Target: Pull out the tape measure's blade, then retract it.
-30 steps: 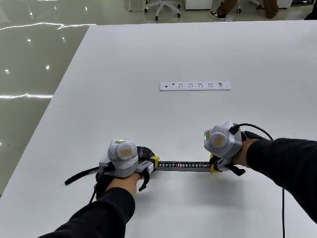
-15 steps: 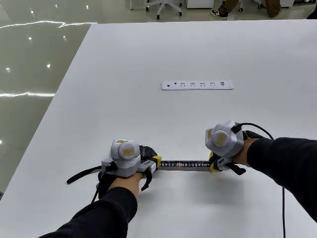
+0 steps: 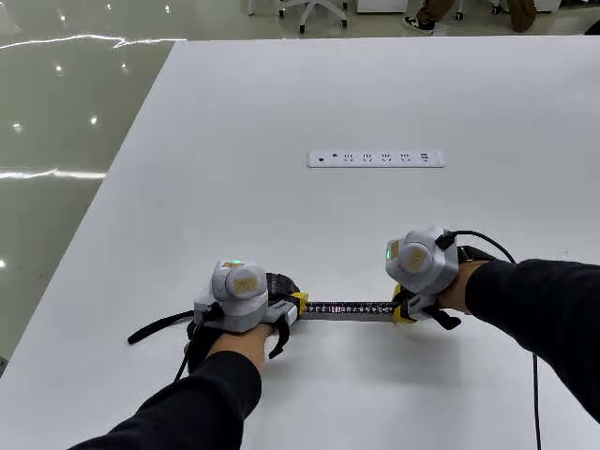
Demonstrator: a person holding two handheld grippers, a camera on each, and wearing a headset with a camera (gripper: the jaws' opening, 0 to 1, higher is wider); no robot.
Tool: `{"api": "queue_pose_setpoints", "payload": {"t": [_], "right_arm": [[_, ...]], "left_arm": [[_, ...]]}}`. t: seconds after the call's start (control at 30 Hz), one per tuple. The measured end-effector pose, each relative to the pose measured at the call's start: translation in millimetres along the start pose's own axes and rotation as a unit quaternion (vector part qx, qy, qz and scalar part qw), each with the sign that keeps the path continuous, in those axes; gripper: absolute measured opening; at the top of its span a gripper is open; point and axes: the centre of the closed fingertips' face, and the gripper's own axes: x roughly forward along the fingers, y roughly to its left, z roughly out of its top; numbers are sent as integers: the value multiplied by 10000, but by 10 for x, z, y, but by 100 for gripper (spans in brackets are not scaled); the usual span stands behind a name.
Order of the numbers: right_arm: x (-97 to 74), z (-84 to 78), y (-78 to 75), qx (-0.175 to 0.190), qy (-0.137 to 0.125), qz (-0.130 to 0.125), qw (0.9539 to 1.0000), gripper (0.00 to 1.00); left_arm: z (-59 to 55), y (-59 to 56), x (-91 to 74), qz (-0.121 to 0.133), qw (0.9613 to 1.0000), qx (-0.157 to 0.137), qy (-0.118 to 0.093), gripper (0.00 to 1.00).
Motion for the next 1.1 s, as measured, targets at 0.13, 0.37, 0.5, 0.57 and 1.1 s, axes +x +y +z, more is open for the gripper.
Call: {"api": "queue_pose_setpoints", "payload": {"t": [0.13, 0.37, 0.5, 0.57, 1.1], "right_arm": [[17, 67, -3, 8, -30, -11, 10000, 9], [32, 148, -3, -5, -80, 1, 10000, 9], [31, 161, 4, 37, -94, -4, 9999, 9], [45, 175, 11, 22, -69, -19, 10000, 9], [79, 236, 61, 65, -123, -27, 9999, 9]], "left_arm": [[0, 0, 2, 0, 10000, -6, -2, 59], [-4, 2, -1, -12, 10000, -18, 8, 59], [-4, 2, -1, -20, 10000, -29, 18, 59], [-4, 3, -1, -27, 10000, -38, 24, 59], [-8, 0, -6, -54, 10000, -70, 36, 59]]}}
